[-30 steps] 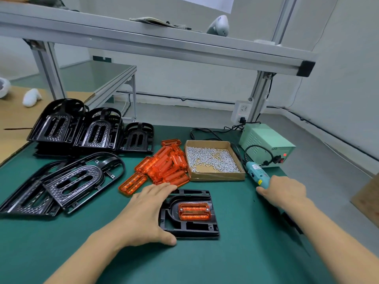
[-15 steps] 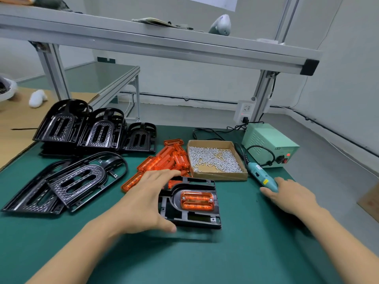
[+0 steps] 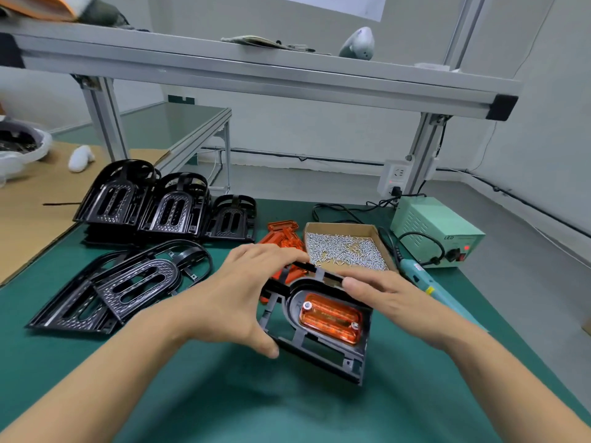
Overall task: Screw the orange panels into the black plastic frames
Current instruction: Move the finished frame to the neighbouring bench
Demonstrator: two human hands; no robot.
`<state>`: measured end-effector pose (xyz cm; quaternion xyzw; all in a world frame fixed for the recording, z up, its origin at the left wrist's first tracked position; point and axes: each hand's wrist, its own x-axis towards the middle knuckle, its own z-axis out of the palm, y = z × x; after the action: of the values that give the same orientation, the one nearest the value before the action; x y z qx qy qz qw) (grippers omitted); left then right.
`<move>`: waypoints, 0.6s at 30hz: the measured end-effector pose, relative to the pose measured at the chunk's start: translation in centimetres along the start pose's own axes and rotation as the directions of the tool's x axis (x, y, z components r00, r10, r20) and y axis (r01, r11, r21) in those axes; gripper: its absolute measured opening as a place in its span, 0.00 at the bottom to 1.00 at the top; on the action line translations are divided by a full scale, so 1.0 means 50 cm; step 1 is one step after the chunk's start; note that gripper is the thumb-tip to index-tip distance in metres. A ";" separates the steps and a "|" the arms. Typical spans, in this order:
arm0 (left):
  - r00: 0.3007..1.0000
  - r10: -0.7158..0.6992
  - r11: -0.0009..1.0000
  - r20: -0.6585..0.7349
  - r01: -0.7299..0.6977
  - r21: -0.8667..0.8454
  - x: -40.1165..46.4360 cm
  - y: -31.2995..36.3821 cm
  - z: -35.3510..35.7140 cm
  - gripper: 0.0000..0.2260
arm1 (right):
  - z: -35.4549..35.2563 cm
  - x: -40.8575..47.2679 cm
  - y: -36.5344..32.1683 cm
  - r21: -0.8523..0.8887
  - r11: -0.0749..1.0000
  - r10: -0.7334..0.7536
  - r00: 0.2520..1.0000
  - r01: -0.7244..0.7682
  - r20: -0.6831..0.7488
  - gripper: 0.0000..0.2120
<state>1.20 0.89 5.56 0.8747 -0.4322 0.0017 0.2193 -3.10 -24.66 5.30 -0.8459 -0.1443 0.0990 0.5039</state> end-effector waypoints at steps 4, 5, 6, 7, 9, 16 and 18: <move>0.988 -0.052 0.999 -0.145 0.051 -0.010 -0.004 -0.003 0.000 0.47 | 0.014 0.016 0.002 0.268 0.962 0.109 0.979 -0.060 -0.171 0.10; 0.965 -0.091 0.996 -0.244 0.082 -0.046 -0.005 -0.005 0.005 0.44 | 0.017 0.020 0.004 0.313 0.948 0.135 0.961 -0.055 -0.243 0.10; 0.920 -0.152 0.986 -0.361 0.116 -0.119 -0.005 -0.006 0.013 0.41 | 0.019 0.023 0.006 0.363 0.931 0.161 0.938 -0.042 -0.306 0.10; 0.852 -0.247 0.958 -0.462 0.141 -0.251 -0.006 -0.005 0.022 0.37 | 0.022 0.025 0.008 0.416 0.909 0.183 0.915 -0.019 -0.360 0.10; 0.719 -0.486 0.784 -0.497 0.108 -0.611 -0.009 0.006 0.042 0.30 | 0.032 0.025 0.005 0.484 0.874 0.201 0.872 0.047 -0.447 0.09; 0.809 -0.528 0.286 -0.260 -0.119 -0.951 -0.004 0.081 0.085 0.20 | 0.096 0.021 -0.011 0.539 0.816 0.108 0.861 0.209 -0.497 0.12; 0.790 -0.544 0.282 -0.283 -0.146 -0.948 0.000 0.092 0.082 0.17 | 0.106 0.019 -0.014 0.538 0.807 0.079 0.859 0.243 -0.506 0.17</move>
<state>-3.02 -3.14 3.59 0.5802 -0.1411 -0.0223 0.8019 -3.98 -19.65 3.38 -0.6376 -0.0074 -0.1093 0.7625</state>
